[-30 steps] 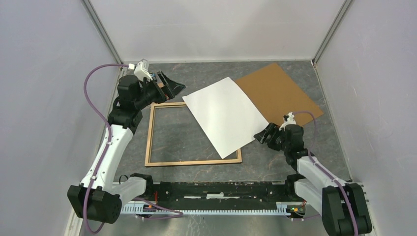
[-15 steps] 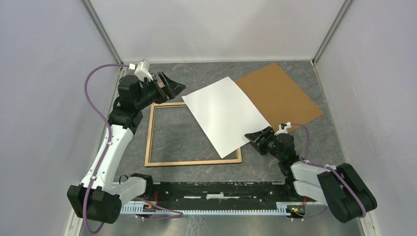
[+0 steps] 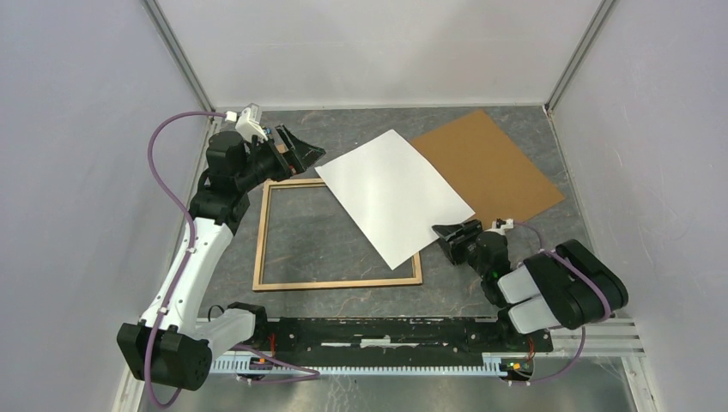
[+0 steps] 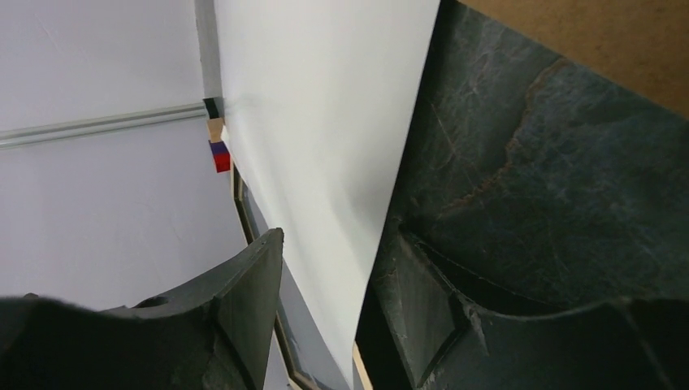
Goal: Put the photo into the frame
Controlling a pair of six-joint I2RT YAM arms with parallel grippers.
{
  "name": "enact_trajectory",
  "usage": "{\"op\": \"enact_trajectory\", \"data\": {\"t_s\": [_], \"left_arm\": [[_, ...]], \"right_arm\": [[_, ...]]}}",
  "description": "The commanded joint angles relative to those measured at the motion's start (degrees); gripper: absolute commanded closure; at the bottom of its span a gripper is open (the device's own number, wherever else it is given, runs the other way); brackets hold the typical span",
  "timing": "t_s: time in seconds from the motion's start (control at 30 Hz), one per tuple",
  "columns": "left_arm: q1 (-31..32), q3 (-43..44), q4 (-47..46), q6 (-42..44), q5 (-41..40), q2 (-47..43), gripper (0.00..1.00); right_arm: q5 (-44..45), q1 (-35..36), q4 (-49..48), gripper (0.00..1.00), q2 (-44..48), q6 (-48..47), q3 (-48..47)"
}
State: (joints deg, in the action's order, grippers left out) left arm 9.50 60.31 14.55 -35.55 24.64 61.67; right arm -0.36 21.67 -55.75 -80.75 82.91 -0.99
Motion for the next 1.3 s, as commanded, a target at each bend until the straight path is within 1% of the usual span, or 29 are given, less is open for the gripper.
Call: {"op": "enact_trajectory", "data": {"t_s": [0.0,0.1,0.17,0.23,0.27,0.3,0.33,0.47,0.53,0.57,0.6,0.63,0.67,0.77,0.83,0.93,1.03,1.1,1.2,1.27], "left_arm": [[0.2,0.4,-2.2,-1.5,1.8,-0.2,0.02],[0.2,0.4,-2.2,-1.4,1.7,0.0,0.02],[0.2,0.4,-2.2,-1.3,1.6,0.0,0.02],[0.2,0.3,-2.2,-1.3,1.4,0.0,0.02],[0.2,0.3,-2.2,-1.2,1.3,0.0,0.02],[0.2,0.3,-2.2,-1.2,1.3,0.1,0.02],[0.2,0.3,-2.2,-1.2,1.3,0.0,0.02],[0.2,0.3,-2.2,-1.2,1.3,0.0,0.02],[0.2,0.2,-2.2,-1.2,1.2,-0.2,0.02],[0.2,0.2,-2.2,-1.2,1.1,-0.2,0.02],[0.2,0.2,-2.2,-1.2,1.1,-0.3,0.02],[0.2,0.2,-2.2,-1.1,1.1,-0.4,0.02],[0.3,0.2,-2.2,-1.2,1.1,-0.4,0.02],[0.3,0.2,-2.3,-0.8,0.9,-0.6,0.02],[0.5,-0.1,-2.5,-0.5,0.5,-0.7,0.02],[0.8,-0.5,-3.1,-0.4,0.1,-0.8,0.02],[1.0,-0.7,-3.1,0.1,-0.8,-0.7,0.02],[1.0,-0.8,-3.1,0.1,-1.0,-0.6,0.02],[0.9,-0.8,-3.1,0.0,-0.9,-0.5,0.02],[1.0,-0.8,-3.0,0.1,-0.9,-0.5,0.02]], "right_arm": [[0.5,0.3,-9.5,0.41,-5.5,1.7,3.4],[0.5,0.3,-13.3,0.44,-10.5,1.7,1.7],[-1.4,0.2,-16.9,0.51,-13.7,1.4,-0.5],[-2.4,0.1,-22.0,0.65,-16.4,1.7,-1.3],[-2.6,0.1,-24.9,0.73,-17.1,1.6,-1.4],[-2.9,0.0,-27.3,0.8,-17.1,0.7,-1.5],[-3.5,-0.4,-27.2,0.84,-16.3,-0.8,-1.9],[-8.3,-2.8,-17.7,0.99,-8.7,-11.3,-4.7],[-10.9,-4.2,-10.5,1.0,-3.8,-18.8,-7.0],[-12.3,-4.6,-4.2,1.0,-1.2,-22.5,-9.4],[-14.2,-4.6,2.7,1.0,1.0,-28.3,-12.6],[-15.9,-4.6,11.8,1.0,2.1,-33.6,-17.1],[-18.0,-4.3,17.6,1.0,3.0,-38.3,-20.4],[-24.8,-3.6,30.6,1.0,3.8,-45.9,-29.0],[-28.3,-1.7,40.3,1.0,2.9,-49.9,-35.4],[-36.1,1.3,46.2,1.0,1.0,-51.5,-41.0],[-44.0,2.4,47.4,1.0,1.0,-50.5,-41.6],[-45.3,1.6,50.0,1.0,2.0,-52.0,-41.0],[-44.3,-0.4,57.8,1.0,1.4,-58.0,-41.3],[-44.8,-2.2,59.5,1.0,-0.3,-60.1,-40.8]]}}
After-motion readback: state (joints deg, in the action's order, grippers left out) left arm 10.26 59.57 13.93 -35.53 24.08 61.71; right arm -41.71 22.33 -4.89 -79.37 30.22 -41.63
